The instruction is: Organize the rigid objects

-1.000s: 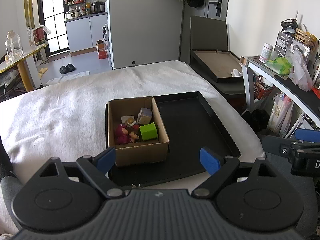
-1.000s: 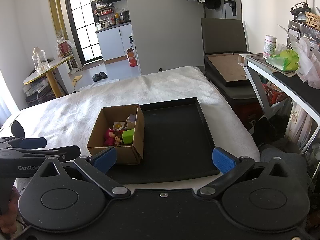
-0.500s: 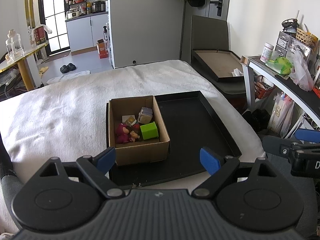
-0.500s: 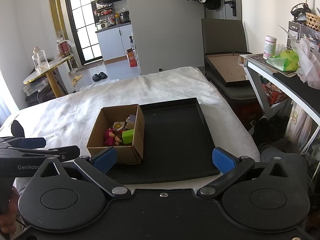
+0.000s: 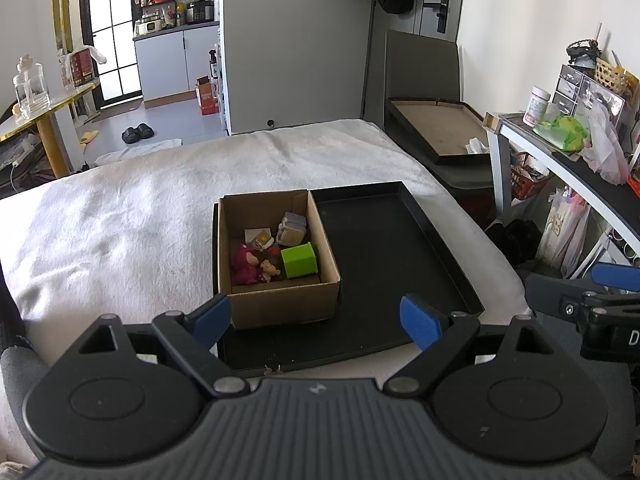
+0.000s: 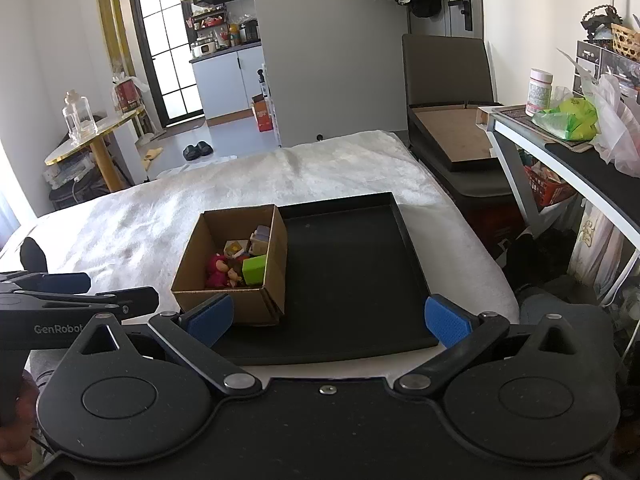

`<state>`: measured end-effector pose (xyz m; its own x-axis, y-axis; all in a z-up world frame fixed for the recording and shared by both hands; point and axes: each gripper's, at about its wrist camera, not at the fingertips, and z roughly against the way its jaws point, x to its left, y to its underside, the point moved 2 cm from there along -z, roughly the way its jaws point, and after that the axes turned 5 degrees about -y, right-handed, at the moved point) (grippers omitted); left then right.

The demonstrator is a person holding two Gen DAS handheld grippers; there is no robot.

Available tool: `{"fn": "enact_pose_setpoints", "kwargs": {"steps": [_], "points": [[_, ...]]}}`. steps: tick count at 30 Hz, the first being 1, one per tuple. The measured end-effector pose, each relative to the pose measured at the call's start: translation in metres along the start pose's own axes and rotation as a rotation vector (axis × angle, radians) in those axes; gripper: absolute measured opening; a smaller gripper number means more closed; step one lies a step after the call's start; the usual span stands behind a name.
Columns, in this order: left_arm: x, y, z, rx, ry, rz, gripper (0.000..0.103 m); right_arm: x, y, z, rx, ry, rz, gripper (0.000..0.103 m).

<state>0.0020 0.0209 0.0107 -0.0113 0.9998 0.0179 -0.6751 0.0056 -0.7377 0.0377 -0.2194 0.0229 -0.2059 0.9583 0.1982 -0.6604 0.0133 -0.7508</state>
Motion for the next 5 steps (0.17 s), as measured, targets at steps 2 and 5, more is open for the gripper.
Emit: {"fn": "enact_pose_setpoints", "kwargs": {"steps": [2,5], "points": [[-0.0007,0.0016,-0.0009,-0.001,-0.005,-0.004,0.091,-0.0005,0.0004,-0.0012,0.006,0.001,0.0,0.103],[-0.0022,0.0021,-0.0032,0.007,-0.002,-0.01,0.091,-0.0021,0.0006,-0.0035,0.012,0.0,-0.005,0.103]]}}
